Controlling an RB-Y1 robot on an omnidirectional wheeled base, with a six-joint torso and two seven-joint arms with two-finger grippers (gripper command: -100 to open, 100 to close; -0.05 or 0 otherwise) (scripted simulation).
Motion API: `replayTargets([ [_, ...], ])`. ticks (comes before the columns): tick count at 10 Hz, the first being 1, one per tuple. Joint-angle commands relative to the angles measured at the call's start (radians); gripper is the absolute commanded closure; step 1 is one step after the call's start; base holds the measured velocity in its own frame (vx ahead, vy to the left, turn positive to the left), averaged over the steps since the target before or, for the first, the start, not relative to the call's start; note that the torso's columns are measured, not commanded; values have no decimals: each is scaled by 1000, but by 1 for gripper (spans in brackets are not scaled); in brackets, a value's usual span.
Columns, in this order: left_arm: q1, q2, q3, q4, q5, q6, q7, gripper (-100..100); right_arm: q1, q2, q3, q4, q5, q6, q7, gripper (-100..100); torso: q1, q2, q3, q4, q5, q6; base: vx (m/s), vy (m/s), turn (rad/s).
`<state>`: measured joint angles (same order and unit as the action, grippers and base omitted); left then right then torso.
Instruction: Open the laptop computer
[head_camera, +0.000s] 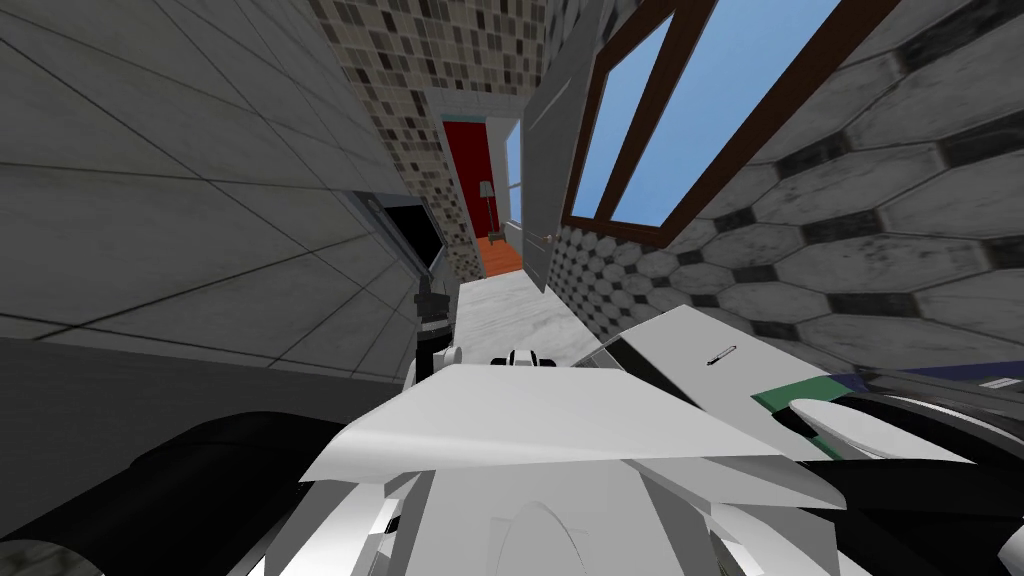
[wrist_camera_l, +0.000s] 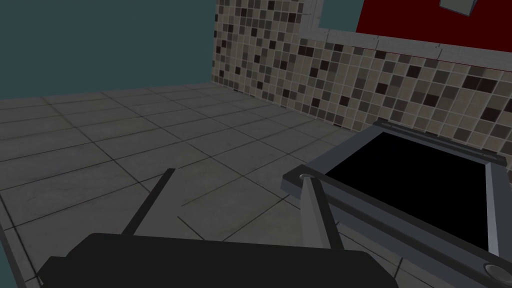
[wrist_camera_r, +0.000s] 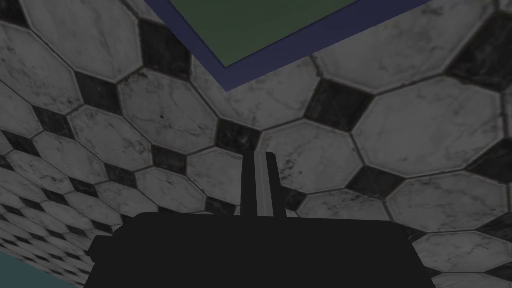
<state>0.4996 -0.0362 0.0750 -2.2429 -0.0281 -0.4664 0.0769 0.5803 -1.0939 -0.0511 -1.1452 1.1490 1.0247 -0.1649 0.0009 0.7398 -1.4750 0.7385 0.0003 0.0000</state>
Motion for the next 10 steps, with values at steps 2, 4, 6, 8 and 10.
replayTargets([
  [2, 0, 0, 0, 0, 0, 0, 0, 0, -4, -6, 0, -11, 19, 46, -1, 100, -2, -3, -2, -1, -1, 0, -22, 9, -2],
  [4, 0, 0, 0, 0, 0, 0, 0, 0, 31, -41, 12, -10, 59, 66, -5, -100, -5, 1, 0, 0, -1, 0, -132, -96, 110],
  [6, 0, 0, 0, 0, 0, 0, 0, 0, 55, -64, 21, -9, 86, 78, -7, -100, -3, 1, 1, 1, -1, 1, -141, -96, 60],
  [8, 0, 0, 0, 0, 0, 0, 0, 0, 83, -92, 31, -8, 118, 91, -9, -100, 1, -2, -1, 0, 0, 0, -184, -92, 88],
  [10, 0, 0, 0, 0, 0, 0, 0, 0, 114, -124, 42, -8, 154, 106, -11, -100, -2, 0, 0, 0, -1, 0, -196, -121, 91],
])
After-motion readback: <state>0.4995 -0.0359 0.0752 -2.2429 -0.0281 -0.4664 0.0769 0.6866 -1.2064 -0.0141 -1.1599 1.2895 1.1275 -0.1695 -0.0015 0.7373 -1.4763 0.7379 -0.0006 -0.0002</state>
